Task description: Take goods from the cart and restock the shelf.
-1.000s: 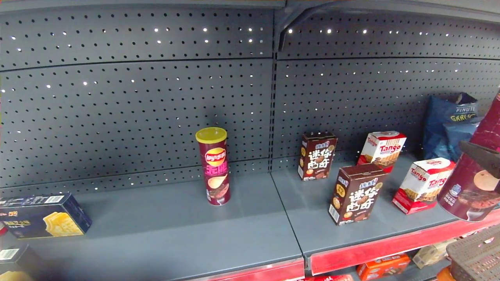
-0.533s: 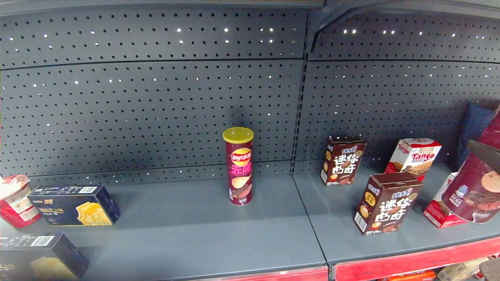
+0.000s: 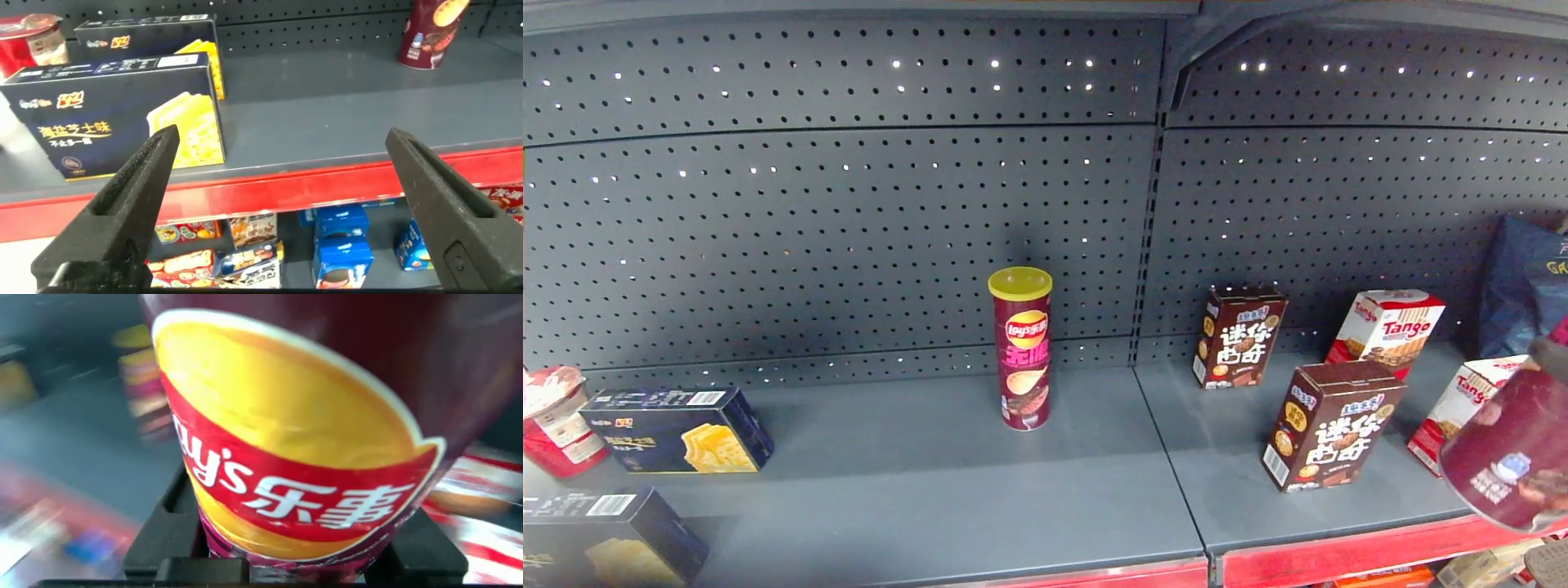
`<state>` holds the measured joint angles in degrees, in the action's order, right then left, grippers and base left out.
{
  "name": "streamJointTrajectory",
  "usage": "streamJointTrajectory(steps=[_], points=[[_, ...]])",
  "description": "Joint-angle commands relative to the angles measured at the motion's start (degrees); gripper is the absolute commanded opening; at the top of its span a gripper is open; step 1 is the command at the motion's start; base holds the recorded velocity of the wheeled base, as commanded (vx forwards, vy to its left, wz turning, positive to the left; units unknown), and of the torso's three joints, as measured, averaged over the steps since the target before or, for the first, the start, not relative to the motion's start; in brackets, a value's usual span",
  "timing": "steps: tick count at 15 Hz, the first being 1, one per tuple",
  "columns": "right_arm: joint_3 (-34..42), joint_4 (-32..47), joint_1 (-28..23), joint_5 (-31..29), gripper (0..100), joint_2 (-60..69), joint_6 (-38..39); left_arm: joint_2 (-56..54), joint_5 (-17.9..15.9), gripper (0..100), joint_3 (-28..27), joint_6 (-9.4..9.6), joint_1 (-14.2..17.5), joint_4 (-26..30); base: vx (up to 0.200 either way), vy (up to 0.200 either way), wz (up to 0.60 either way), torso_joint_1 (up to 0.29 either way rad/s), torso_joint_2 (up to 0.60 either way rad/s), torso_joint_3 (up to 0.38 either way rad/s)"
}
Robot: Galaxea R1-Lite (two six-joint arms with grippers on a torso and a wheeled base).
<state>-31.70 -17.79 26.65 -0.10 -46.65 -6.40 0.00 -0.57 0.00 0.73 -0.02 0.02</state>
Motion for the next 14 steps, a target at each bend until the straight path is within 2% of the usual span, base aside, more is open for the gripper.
streamJointTrajectory(steps=[1, 3, 4, 5, 7, 10, 11, 12, 14], points=[[-2.76, 7.24, 12.55, 0.45, 0, 3.24, -0.1, 0.0, -0.31, 100, -0.09, 0.06, 0.02, 0.06, 0.0, 0.0, 0.0, 0.0, 0.0, 0.0], [-3.46, 7.94, 14.04, -0.34, 0, 2.09, 0.86, 0.0, -1.8, 100, -1.41, 0.85, 0.02, 0.15, 0.0, 0.0, 0.0, 0.0, 0.0, 0.0], [-3.72, 7.94, 14.13, -2.01, 0, 2.09, 3.85, 1.93, -5.49, 100, -7.82, 0.76, -0.42, 2.44, 0.0, 0.0, 0.0, 0.0, 0.0, 0.0], [-3.72, 7.94, 14.04, -4.38, 0, 2.18, 5.87, 6.86, -6.72, 100, -12.92, 1.11, -0.77, 5.86, 0.0, 0.0, 0.0, 0.0, 0.0, 0.0], [-1.44, 8.12, 14.04, -10.01, 0, 4.55, 7.63, 14.59, -6.81, 100, -21.36, 4.19, -0.77, 6.04, 0.0, 0.0, 0.0, 0.0, 0.0, 0.0], [5.33, 8.47, 12.73, -10.8, 0, 10.62, 7.63, 26.19, -6.99, 100, -34.1, 8.41, -0.85, 6.13, 0.0, 0.0, 0.0, 0.0, 0.0, 0.0], [5.5, 8.56, 12.73, -10.8, 0, 10.88, 7.63, 26.81, -6.99, 100, -34.72, 8.5, -0.85, 6.04, 0.0, 0.0, 0.0, 0.0, 0.0, 0.0], [6.3, 8.47, 11.94, -10.8, 0, 11.94, 7.63, 31.9, -7.95, 100, -36.74, 8.67, -1.65, 5.95, 0.0, 0.0, 0.0, 0.0, 0.0, 0.0], [6.82, 8.21, 8.77, -10.71, 0, 12.29, 7.89, 36.65, -10.33, 100, -36.74, 8.58, -4.9, 5.25, 0.0, 0.0, 0.0, 0.0, 0.0, 0.0]])
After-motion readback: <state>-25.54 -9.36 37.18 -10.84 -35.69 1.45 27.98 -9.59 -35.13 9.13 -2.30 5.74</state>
